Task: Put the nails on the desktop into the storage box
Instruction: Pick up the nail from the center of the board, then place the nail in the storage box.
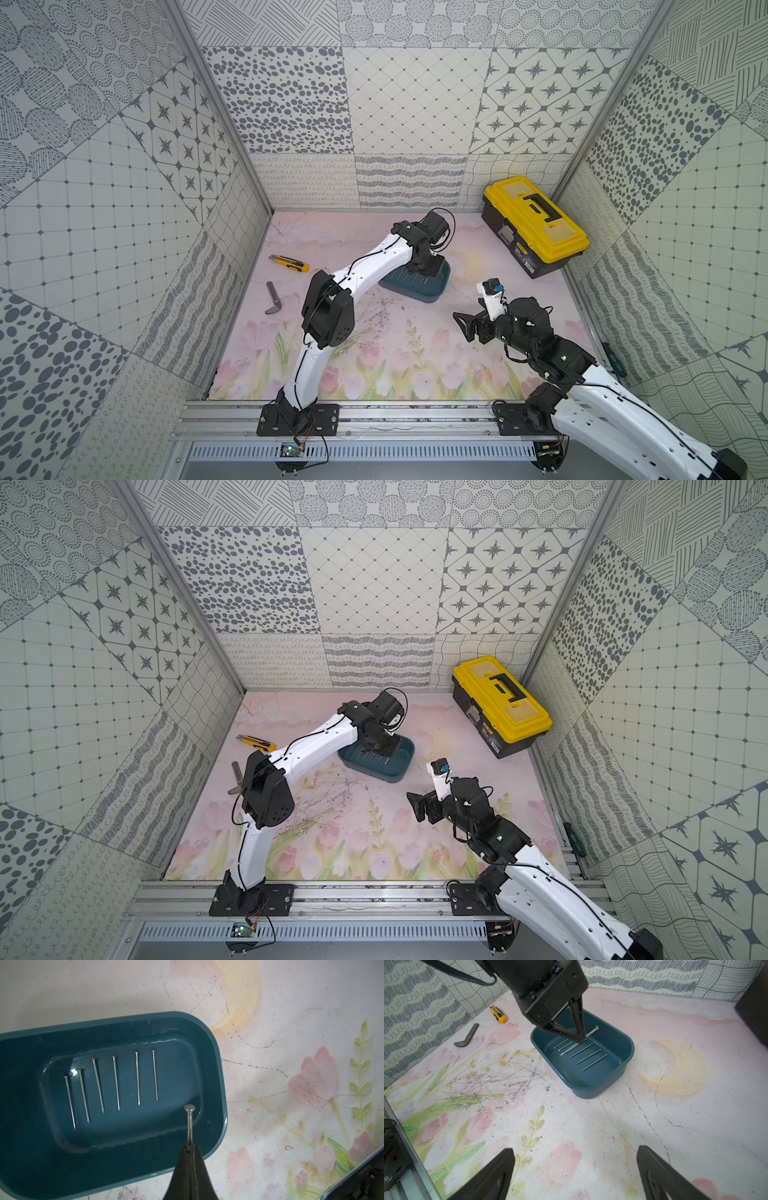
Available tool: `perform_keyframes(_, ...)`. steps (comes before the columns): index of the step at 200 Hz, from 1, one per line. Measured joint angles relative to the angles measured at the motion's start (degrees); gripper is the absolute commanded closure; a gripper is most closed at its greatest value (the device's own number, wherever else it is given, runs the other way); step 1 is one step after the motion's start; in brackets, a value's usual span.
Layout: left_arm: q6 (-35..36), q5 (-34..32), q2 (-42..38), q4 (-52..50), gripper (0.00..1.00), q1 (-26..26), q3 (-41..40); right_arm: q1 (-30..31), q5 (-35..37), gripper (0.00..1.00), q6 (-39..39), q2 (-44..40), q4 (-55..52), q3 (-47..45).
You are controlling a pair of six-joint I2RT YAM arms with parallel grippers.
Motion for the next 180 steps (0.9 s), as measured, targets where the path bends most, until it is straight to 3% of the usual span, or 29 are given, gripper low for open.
perform_keyframes(64,-1.01,-0.02,7.34,-1.66,1.00,0.50,5.46,-0.33,0.13,0.03,-0.33,0.35,0.22,0.00)
perform_keyframes(180,-2.03,-0.42,12.00,0.17,1.00,0.50,6.97,-0.79,0.39,0.03,-0.33,3.56,2.58,-0.17)
